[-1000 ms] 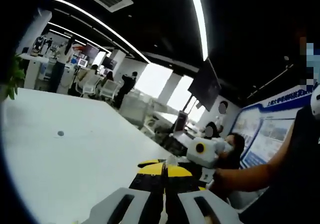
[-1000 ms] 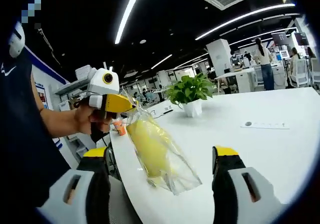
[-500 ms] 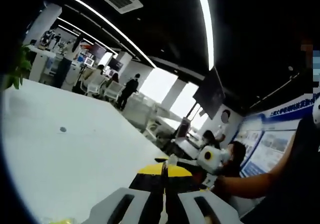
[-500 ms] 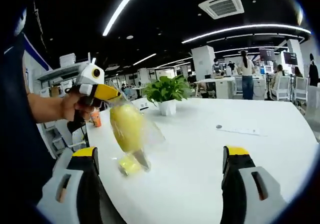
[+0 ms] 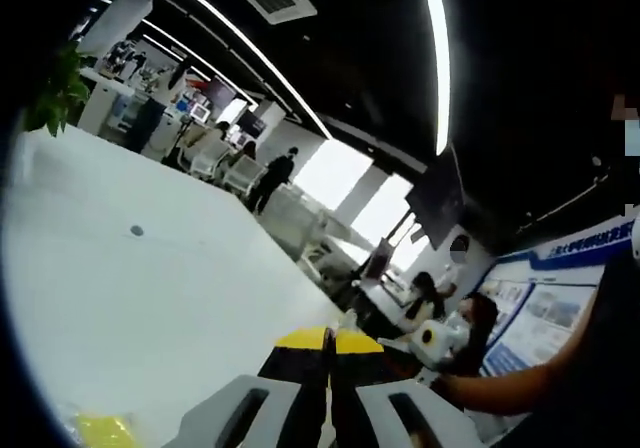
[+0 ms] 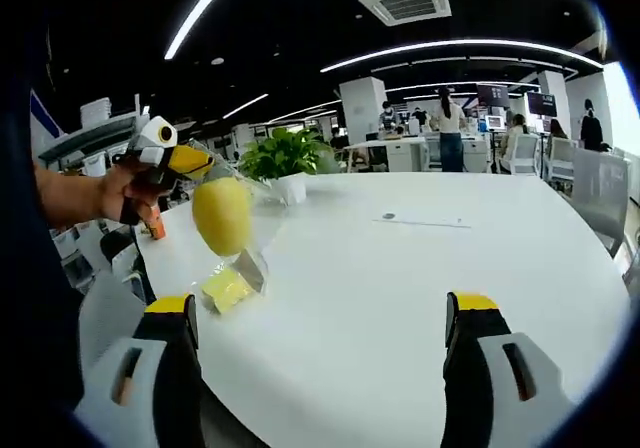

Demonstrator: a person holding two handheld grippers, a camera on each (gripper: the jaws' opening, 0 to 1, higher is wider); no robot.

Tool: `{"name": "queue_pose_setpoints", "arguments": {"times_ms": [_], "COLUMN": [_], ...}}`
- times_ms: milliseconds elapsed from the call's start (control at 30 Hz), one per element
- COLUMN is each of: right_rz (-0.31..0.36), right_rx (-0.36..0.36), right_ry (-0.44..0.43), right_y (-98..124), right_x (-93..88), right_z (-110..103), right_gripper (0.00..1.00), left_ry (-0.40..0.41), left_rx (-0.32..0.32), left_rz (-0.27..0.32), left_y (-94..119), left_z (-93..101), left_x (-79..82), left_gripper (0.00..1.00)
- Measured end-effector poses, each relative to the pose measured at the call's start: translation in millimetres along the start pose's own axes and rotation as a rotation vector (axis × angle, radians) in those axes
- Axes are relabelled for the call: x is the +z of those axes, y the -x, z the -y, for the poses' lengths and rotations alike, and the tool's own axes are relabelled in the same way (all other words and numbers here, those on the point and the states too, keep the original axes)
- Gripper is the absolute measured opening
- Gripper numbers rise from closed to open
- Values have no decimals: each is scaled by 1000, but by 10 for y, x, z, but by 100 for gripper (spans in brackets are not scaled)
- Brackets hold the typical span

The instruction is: Compare the silicone blocks by pressing each to a similar depth, holding the contact briefly, and releasing to observe deformation and rebound differences across the visible hardness samples.

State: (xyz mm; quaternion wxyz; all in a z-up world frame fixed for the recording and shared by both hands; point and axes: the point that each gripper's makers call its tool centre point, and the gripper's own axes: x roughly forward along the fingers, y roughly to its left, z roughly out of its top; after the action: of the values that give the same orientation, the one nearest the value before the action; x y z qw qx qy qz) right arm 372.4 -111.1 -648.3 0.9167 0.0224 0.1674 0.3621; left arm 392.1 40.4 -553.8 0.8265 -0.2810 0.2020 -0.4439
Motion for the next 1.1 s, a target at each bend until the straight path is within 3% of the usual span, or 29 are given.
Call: {"name": "queue_pose_setpoints", "arguments": {"times_ms": [233, 500, 667, 800, 1100], "right_rz": [-46, -62, -64, -70, -83], "right_rx": [-22, -35, -39, -35, -12], "right_ry": [-24, -29, -40, -45, -53], "right_y": [70, 163, 203, 193, 154], "right_x": [-252, -329, -351, -368, -410], "right_z": [35, 18, 5, -13, -102], "right_gripper": [96, 96, 96, 96, 96], "left_ry": [42, 102, 146, 229, 226], "left_rx": [-16, -10, -5, 6, 108], "left_rz": [0, -32, -23, -18, -50], "left_y": [-52, -149, -172, -181, -161], "left_z": [-53, -172, -232, -342, -720], "left_x": [-135, -393, -498, -634, -891], "left_gripper": [0, 0, 0, 0, 0]}}
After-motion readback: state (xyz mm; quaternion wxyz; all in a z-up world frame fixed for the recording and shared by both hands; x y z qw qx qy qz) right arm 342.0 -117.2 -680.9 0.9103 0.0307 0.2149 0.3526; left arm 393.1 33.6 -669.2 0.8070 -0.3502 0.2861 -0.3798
